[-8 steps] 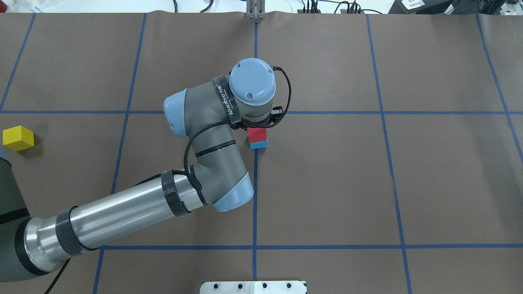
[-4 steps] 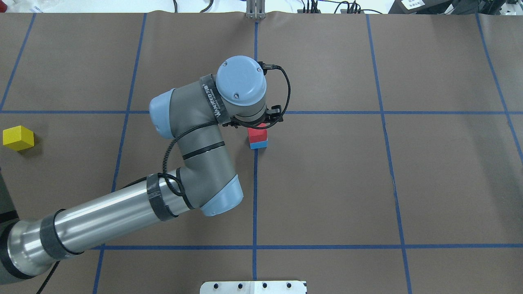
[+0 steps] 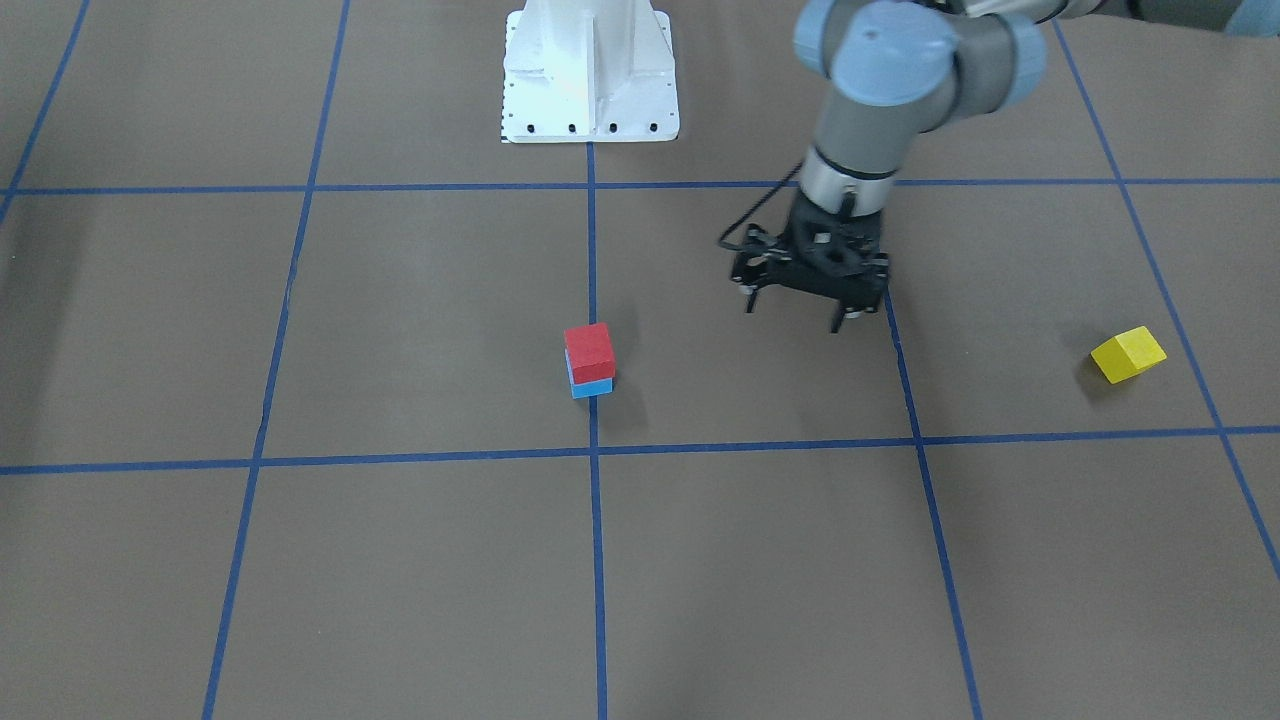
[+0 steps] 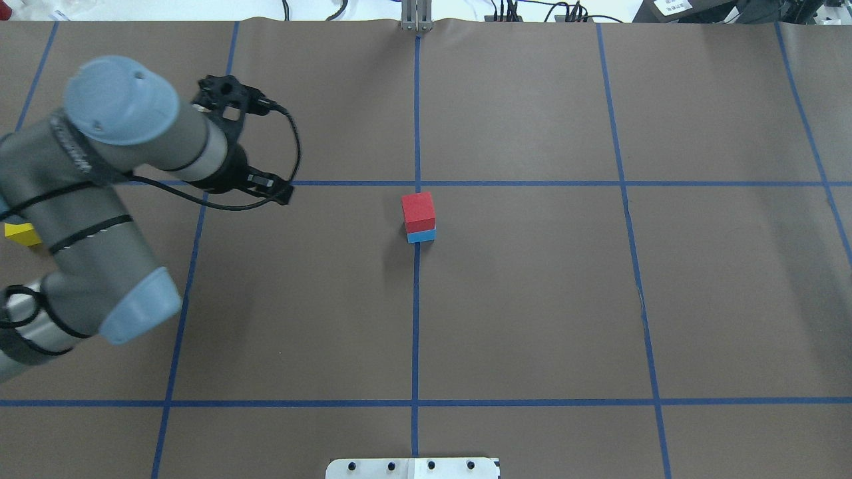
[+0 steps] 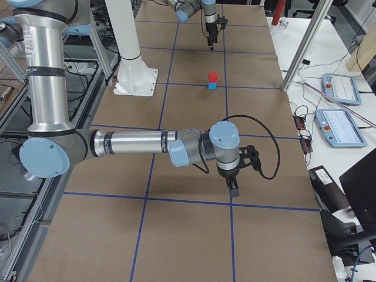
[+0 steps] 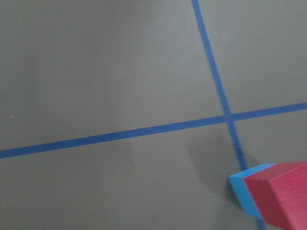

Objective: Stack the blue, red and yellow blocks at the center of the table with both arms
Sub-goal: 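Move the left gripper to the yellow cube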

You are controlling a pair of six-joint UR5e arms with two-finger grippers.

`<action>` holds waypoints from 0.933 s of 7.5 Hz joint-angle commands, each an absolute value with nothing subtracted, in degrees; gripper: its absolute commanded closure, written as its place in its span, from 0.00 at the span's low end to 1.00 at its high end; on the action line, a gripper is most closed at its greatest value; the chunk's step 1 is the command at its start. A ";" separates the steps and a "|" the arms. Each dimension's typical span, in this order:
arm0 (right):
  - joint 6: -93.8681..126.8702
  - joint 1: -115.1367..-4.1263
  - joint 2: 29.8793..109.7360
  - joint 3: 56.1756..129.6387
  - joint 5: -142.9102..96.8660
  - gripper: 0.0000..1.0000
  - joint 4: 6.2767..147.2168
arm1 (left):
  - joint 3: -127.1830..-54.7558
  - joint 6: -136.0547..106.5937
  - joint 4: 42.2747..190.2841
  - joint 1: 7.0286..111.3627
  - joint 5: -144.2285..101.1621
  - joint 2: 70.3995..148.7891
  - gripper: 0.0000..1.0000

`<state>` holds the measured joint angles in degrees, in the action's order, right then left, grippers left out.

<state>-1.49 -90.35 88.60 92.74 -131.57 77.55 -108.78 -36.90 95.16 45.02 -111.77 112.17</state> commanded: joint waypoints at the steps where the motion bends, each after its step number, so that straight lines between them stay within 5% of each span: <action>1: -1.49 -90.35 88.68 92.81 -131.57 0.00 77.52 | -110.40 -13.09 104.60 57.34 -120.89 95.17 0.00; 4: -1.58 -90.35 88.77 92.81 -131.66 0.00 77.43 | -88.50 8.65 131.93 69.76 -138.65 86.66 0.00; 7: -1.58 -90.35 88.77 92.72 -131.57 0.00 77.43 | -78.07 10.55 144.80 69.87 -139.48 87.18 0.00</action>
